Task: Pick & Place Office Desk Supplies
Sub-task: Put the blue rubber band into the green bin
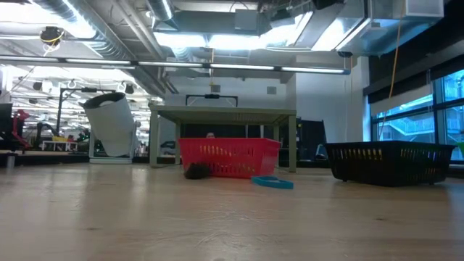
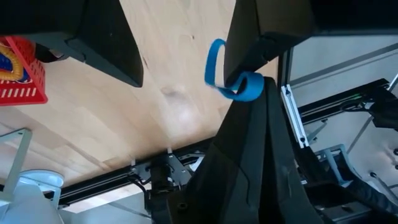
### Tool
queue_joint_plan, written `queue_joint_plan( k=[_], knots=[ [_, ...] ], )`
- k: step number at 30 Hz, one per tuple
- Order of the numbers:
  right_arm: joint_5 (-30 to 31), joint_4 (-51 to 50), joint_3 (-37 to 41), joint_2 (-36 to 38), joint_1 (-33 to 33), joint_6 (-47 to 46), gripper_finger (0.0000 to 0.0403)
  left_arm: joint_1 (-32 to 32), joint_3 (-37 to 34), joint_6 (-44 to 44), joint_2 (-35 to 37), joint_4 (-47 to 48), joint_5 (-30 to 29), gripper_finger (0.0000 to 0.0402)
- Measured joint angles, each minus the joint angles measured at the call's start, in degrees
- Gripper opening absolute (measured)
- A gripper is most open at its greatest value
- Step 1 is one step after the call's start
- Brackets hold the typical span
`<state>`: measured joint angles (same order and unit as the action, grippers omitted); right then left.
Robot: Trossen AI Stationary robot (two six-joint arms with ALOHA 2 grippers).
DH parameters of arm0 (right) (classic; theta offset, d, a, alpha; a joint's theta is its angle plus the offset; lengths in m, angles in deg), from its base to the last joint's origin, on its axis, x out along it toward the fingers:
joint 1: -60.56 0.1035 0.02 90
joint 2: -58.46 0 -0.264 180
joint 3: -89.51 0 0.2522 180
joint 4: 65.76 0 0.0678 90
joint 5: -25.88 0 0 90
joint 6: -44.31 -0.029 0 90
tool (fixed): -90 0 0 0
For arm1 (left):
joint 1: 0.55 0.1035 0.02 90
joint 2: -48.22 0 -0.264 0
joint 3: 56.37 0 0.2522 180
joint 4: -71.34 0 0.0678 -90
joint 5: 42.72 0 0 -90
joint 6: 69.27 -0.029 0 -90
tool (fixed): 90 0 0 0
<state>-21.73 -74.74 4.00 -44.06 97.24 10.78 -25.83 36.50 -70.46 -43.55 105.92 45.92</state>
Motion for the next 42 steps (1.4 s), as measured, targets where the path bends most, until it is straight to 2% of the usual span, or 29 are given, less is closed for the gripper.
queue_joint_plan(
  k=[13, 20, 26, 30, 34, 37, 40, 42],
  knots=[
    [-0.2, 2.5, 0.0, 0.0, 0.1, 1.5, 0.0208, 0.0, 0.0, 0.4, 0.0, -1.5, 3.0, 0.0001],
    [0.6, 3.8, 0.0, 0.1, -0.3, 2.3, 0.0207, -0.1, 0.0, 1.0, 0.0, -3.3, 7.1, 0.0001],
    [-2.8, 4.8, 0.0, 0.1, -0.7, 3.0, 0.0192, 0.0, 0.0, 1.1, 0.0, -3.2, 6.9, 0.0001],
    [-2.8, 5.0, 0.0, 0.1, -0.8, 3.0, 0.0159, 0.0, 0.0, 1.1, 0.0, -3.1, 6.9, 0.0001],
    [-4.9, 5.0, 0.0, 0.1, -0.7, 3.0, 0.0096, 0.0, 0.0, 1.5, 0.0, -2.9, 7.3, 0.0001],
    [-5.9, 5.0, 0.0, 0.1, -0.7, 3.7, 0.0046, -0.1, 0.0, 3.5, 0.0, -0.1, 10.2, 0.0001],
    [-9.4, 4.4, 0.0, 0.1, -0.4, 4.6, 0.0013, -1.0, 0.0, 5.4, -0.3, 6.0, 9.8, 0.0001],
    [-13.9, 3.6, 0.0, 0.1, -0.3, 4.3, 0.0005, -2.2, 0.0, 5.5, -0.6, 9.5, 9.0, 0.0001]
  ],
)
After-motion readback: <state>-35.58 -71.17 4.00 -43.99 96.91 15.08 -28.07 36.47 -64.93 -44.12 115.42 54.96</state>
